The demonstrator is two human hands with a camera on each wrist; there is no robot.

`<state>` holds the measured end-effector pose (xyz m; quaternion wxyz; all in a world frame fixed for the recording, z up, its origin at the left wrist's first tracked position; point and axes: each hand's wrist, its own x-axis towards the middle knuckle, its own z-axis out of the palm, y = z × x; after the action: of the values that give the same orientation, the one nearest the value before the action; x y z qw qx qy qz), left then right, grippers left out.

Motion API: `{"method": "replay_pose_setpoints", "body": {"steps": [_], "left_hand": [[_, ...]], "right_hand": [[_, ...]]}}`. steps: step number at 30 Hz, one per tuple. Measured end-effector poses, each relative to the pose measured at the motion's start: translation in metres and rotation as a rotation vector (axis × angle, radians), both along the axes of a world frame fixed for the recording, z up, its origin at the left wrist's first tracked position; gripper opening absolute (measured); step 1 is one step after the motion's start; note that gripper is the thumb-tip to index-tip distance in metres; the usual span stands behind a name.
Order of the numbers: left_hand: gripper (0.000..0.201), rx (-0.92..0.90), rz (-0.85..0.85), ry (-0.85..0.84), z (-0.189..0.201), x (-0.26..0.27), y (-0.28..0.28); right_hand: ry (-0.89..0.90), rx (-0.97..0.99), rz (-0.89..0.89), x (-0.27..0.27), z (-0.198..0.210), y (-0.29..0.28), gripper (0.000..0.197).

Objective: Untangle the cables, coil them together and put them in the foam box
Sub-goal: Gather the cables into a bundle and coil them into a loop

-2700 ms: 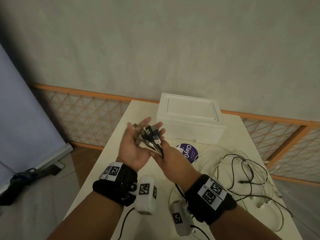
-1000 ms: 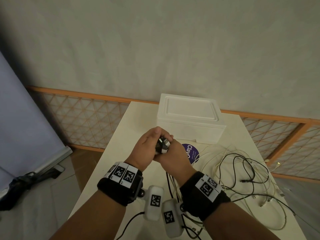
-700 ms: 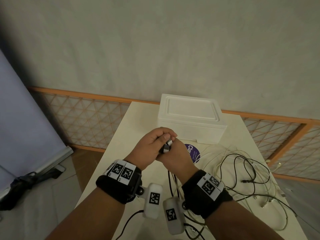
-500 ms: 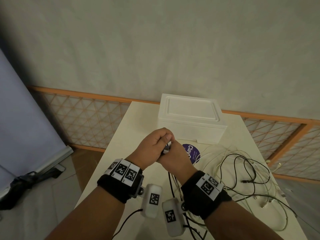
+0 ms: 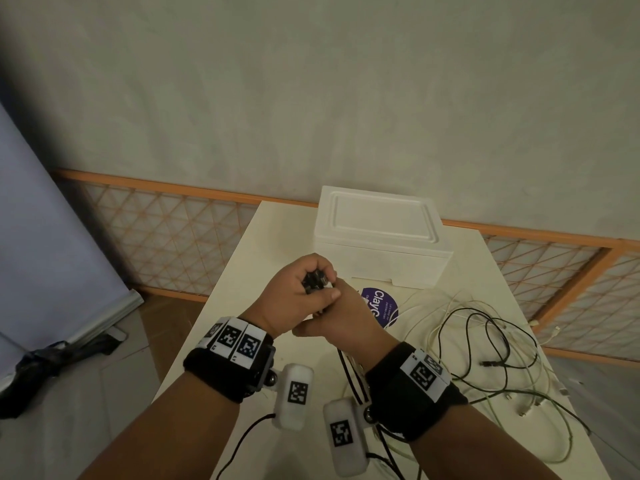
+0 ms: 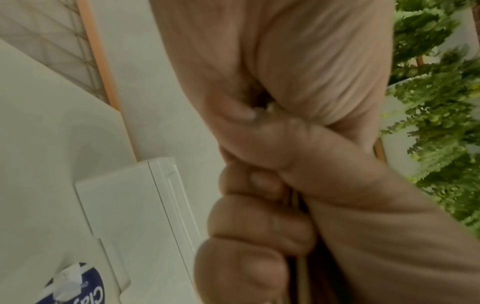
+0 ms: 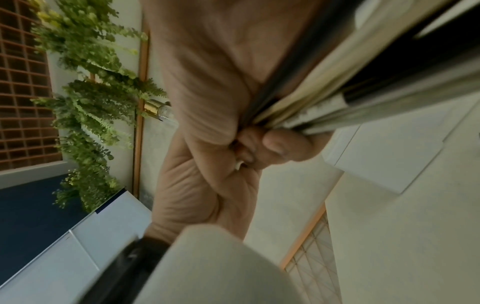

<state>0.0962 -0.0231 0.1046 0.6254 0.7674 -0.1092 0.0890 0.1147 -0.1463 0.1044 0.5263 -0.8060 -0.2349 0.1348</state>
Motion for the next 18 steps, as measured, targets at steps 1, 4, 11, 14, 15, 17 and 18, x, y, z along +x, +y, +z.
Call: {"method": "replay_pose_setpoints", "body": {"steps": [1, 4, 11, 14, 15, 17, 18], "left_hand": [[0.016, 0.007, 0.005, -0.017, 0.0, -0.001, 0.001], [0.018, 0.018, 0.045, -0.074, 0.0, -0.002, 0.0], [0.025, 0.0, 0.19, -0.193, -0.003, 0.001, -0.013], [0.021, 0.011, 0.149, -0.25, -0.001, 0.002, -0.011], [0.021, -0.004, 0.133, -0.247, 0.0, 0.002, -0.009], [0.023, -0.005, 0.11, -0.235, 0.003, 0.0, -0.007], [0.025, 0.014, 0.107, -0.236, 0.004, -0.001, -0.006]], "right_hand": [[0.032, 0.022, 0.012, -0.001, 0.001, -0.001, 0.044], [0.084, 0.061, 0.052, -0.004, 0.005, -0.001, 0.04], [0.14, 0.078, -0.031, -0.008, 0.009, -0.004, 0.013], [0.138, 0.069, -0.049, -0.01, 0.011, -0.004, 0.013], [0.145, 0.083, -0.057, -0.01, 0.012, -0.003, 0.012], [0.164, 0.124, -0.071, -0.01, 0.015, -0.004, 0.01], [0.17, 0.141, -0.075, -0.01, 0.017, -0.004, 0.01]]}}
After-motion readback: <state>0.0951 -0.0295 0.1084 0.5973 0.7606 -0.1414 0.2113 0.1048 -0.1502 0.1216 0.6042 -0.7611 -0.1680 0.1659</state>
